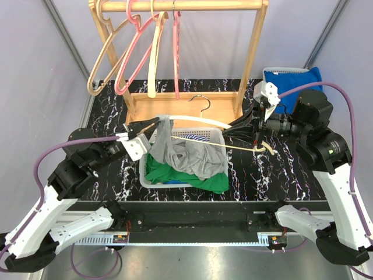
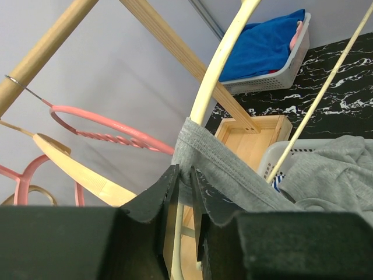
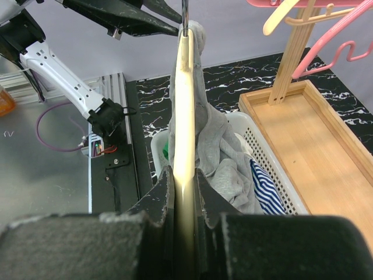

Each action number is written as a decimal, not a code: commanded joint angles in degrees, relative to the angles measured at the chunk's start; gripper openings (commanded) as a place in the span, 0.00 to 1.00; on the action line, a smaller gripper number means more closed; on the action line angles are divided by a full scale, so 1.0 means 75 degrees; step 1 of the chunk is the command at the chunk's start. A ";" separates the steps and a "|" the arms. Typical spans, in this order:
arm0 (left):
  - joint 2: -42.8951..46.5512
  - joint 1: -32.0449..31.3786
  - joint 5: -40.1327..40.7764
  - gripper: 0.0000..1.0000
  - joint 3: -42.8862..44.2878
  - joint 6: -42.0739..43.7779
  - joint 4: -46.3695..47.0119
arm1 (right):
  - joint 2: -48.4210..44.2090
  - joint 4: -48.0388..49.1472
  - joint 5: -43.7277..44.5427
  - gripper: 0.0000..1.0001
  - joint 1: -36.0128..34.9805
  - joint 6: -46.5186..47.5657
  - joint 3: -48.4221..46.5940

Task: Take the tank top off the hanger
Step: Remove the tank top from the hanger, then place the tank top in the bin, then place the hanger at the clothesline.

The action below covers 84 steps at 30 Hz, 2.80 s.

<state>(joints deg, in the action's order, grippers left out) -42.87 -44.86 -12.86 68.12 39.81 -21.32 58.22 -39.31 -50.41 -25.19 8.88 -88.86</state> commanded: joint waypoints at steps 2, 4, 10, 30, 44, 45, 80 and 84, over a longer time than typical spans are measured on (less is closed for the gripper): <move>-0.0037 0.0064 -0.0113 0.10 0.0187 -0.0070 0.0101 | -0.0157 0.0378 0.0042 0.00 -0.0028 -0.0083 -0.0340; -0.0026 0.0075 -0.0125 0.06 0.0222 -0.0035 0.0066 | -0.0168 0.0378 0.0054 0.00 -0.0016 -0.0071 -0.0328; 0.0021 0.0110 0.0086 0.00 0.0246 -0.0011 -0.0005 | -0.0227 0.0343 0.0171 0.00 -0.0016 -0.0048 -0.0328; 0.0033 0.2571 0.0906 0.00 -0.0504 0.0410 -0.0005 | -0.0988 -0.0980 0.1108 0.00 -0.0028 0.0350 -0.0410; 0.0056 0.2373 -0.3439 0.00 -0.0420 0.0269 -0.0942 | -0.1399 -0.1427 0.3545 0.00 -0.0005 0.0175 -0.1137; -0.0013 0.2291 -0.3546 0.00 -0.0503 0.0339 -0.0942 | -0.1422 -0.1415 0.3616 0.00 -0.0005 0.0152 -0.1125; -0.0707 0.1564 -0.1062 0.99 0.0644 -0.1231 -0.1083 | 0.3276 0.0694 0.7132 0.00 -0.0005 -0.0470 -0.4006; -0.0226 0.1564 -0.0864 0.99 0.0656 -0.1299 -0.0977 | 0.3744 0.0835 0.6933 0.00 -0.0005 -0.0552 -0.4545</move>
<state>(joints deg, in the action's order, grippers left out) -46.48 -32.91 -22.13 71.66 31.90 -30.02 85.14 -39.68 3.11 -25.19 5.48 -117.54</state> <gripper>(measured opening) 0.985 0.124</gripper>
